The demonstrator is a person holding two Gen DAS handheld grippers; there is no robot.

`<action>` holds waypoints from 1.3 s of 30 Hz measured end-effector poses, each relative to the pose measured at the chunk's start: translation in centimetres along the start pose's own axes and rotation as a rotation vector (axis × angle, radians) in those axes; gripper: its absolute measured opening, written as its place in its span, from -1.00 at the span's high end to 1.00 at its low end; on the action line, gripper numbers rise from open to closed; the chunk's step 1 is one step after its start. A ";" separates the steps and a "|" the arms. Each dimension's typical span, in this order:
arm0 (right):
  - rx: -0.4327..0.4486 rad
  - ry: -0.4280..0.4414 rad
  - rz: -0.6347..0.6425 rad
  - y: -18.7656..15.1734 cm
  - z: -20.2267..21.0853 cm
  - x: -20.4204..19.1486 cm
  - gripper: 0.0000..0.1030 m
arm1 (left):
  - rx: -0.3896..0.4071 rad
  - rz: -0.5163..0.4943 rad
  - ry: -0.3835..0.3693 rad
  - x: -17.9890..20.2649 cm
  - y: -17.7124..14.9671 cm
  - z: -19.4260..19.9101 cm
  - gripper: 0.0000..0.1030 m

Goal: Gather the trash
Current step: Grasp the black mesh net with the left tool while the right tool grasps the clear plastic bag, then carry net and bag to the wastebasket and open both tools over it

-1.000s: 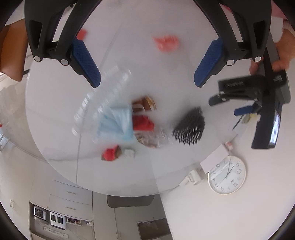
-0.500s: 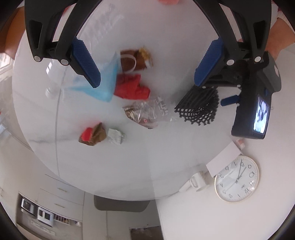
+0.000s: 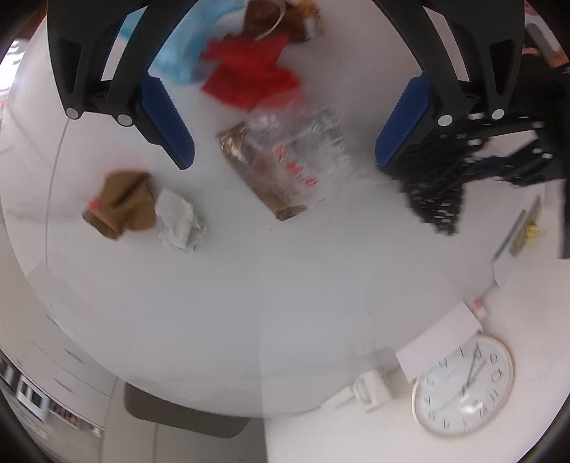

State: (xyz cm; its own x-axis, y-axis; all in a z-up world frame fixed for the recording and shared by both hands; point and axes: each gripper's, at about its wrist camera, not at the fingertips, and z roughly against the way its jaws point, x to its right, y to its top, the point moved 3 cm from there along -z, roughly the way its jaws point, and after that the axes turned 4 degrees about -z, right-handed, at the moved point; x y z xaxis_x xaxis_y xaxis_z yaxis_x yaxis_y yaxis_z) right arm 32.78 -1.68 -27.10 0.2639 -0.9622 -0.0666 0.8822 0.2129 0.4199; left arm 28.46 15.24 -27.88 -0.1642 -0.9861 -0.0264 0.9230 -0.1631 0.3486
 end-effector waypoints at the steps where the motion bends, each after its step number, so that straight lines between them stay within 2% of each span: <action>1: -0.016 -0.011 0.020 0.1 -0.7 0.0 -0.96 | 0.000 -0.001 0.003 -0.1 0.0 0.0 0.39; 3: -0.033 -0.027 0.049 0.2 -1.5 -0.1 -0.92 | 0.002 -0.008 0.006 -0.2 0.0 0.2 0.39; 6: -0.062 0.000 0.048 0.2 -2.5 0.2 -0.38 | 0.000 -0.005 -0.003 -0.2 0.0 0.3 0.39; 8: -0.076 0.022 0.034 0.2 -2.9 0.4 -0.15 | -0.004 -0.001 -0.006 -0.2 0.1 0.1 0.39; 17: -0.041 0.086 -0.005 0.1 -2.0 0.4 0.45 | 0.014 0.003 -0.014 -0.5 0.1 0.4 0.39; 18: -0.029 0.093 -0.018 0.1 -1.6 0.5 0.73 | 0.024 0.000 -0.012 -0.5 0.1 0.6 0.39; 25: 0.046 0.145 -0.063 -0.3 2.6 0.0 0.78 | 0.082 -0.029 -0.015 -0.5 0.1 3.0 0.43; 30: 0.126 0.156 -0.084 -2.2 8.4 -0.6 0.78 | 0.138 -0.072 -0.065 -0.2 -0.7 7.1 0.43; 33: 0.164 0.155 -0.116 -5.0 12.4 -0.1 0.77 | 0.164 -0.105 -0.111 0.5 -1.9 9.7 0.43; 39: 0.183 0.113 -0.209 -11.9 18.6 1.0 0.75 | 0.180 -0.202 -0.190 3.6 -5.1 14.2 0.43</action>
State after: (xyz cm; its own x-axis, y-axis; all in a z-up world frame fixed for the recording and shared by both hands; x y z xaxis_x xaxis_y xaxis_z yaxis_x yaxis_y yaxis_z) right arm 15.29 -8.35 -15.34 0.1348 -0.9547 -0.2651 0.8399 -0.0319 0.5418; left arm 18.21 12.98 -16.48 -0.4153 -0.9078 0.0578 0.7914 -0.3293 0.5150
